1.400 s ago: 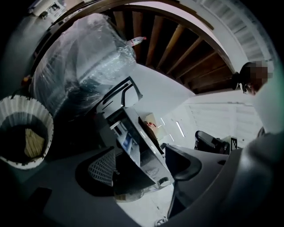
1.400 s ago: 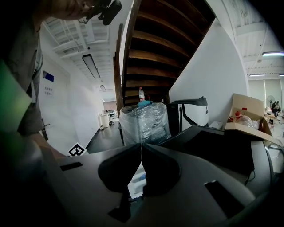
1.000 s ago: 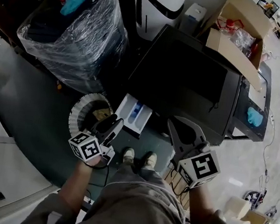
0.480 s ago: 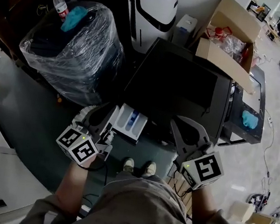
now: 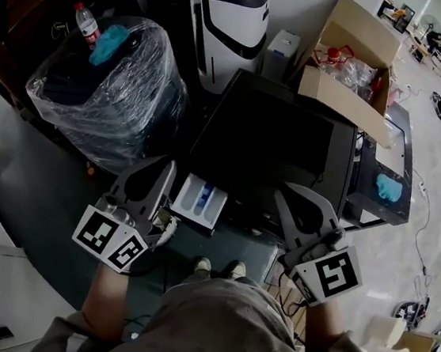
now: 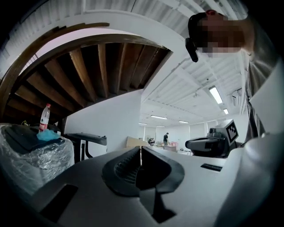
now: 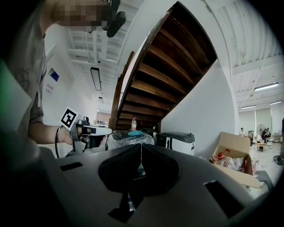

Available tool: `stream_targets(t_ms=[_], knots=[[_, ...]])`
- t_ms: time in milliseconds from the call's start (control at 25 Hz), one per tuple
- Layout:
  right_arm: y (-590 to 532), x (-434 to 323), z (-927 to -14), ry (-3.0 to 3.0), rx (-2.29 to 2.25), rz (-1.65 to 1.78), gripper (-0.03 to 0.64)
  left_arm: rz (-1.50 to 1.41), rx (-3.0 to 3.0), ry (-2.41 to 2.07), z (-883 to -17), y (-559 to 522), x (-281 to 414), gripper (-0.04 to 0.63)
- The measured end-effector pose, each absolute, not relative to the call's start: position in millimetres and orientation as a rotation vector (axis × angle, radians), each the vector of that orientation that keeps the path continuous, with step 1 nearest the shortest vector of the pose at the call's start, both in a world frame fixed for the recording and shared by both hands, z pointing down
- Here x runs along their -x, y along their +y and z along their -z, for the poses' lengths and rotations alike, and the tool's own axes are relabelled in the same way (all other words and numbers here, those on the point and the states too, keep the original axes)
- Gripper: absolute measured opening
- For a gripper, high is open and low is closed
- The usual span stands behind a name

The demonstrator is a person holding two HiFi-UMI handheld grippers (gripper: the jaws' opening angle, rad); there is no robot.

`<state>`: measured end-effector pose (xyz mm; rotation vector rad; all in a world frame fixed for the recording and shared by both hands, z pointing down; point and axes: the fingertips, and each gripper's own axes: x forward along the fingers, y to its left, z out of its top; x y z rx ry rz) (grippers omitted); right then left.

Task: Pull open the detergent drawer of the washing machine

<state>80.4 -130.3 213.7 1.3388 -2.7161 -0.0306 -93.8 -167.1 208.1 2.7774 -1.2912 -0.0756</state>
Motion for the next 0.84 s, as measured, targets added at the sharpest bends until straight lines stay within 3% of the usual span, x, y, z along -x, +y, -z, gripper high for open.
stream_targets(t_ms=[840], knots=[[-137, -79, -204, -2.716, -1.374, 0.052, 0.032, 0.016, -2.845, -1.274, -205, -164, 82, 0.021]])
